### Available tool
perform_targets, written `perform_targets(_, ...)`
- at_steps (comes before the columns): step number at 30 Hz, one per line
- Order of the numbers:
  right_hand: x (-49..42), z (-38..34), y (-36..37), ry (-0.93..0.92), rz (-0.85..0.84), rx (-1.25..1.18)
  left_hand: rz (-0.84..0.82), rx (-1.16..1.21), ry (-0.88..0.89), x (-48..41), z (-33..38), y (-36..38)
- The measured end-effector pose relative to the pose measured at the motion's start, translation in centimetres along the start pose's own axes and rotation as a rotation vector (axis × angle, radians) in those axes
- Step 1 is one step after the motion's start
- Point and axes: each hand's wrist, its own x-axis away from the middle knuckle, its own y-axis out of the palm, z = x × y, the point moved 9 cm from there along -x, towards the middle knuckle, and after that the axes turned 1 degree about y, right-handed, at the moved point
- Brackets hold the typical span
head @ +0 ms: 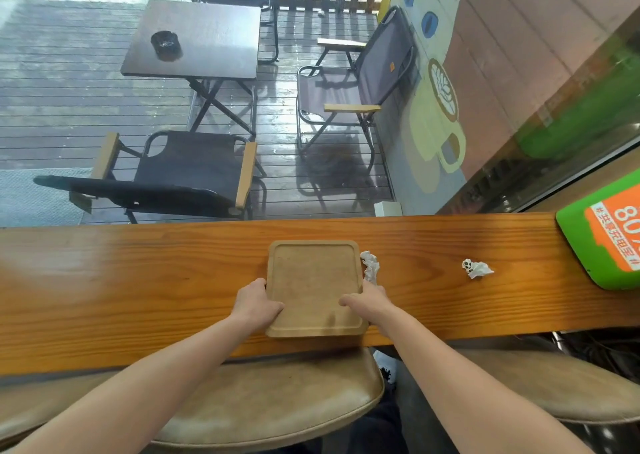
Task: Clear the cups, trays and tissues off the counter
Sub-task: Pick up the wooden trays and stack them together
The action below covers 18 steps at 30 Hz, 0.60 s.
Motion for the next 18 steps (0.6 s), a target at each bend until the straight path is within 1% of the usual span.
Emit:
perform_targets(5, -0.2, -0.1, 0.3, -0.019, -0.007, -0.050, 0.009, -0.022, -0.001, -0.1, -0.2, 0.2)
perform_targets(8, -0.2, 0.0, 0.3, -0.011, -0.006, -0.035, 0.030, -0.028, -0.016, 0.0, -0.6, 0.2)
perform_targets(12, -0.3, 0.0, -0.2, -0.005, 0.006, -0.031, 0.014, -0.028, -0.016, 0.1, -0.7, 0.3)
perform_targets(16, -0.6, 0.3, -0.5, 0.003, -0.005, -0.030, -0.024, 0.025, -0.046, -0.1, -1.0, 0.4)
perform_targets(18, -0.7, 0.5, -0.2, 0.020, -0.030, -0.083, -0.034, 0.076, -0.094, -0.2, -1.3, 0.3)
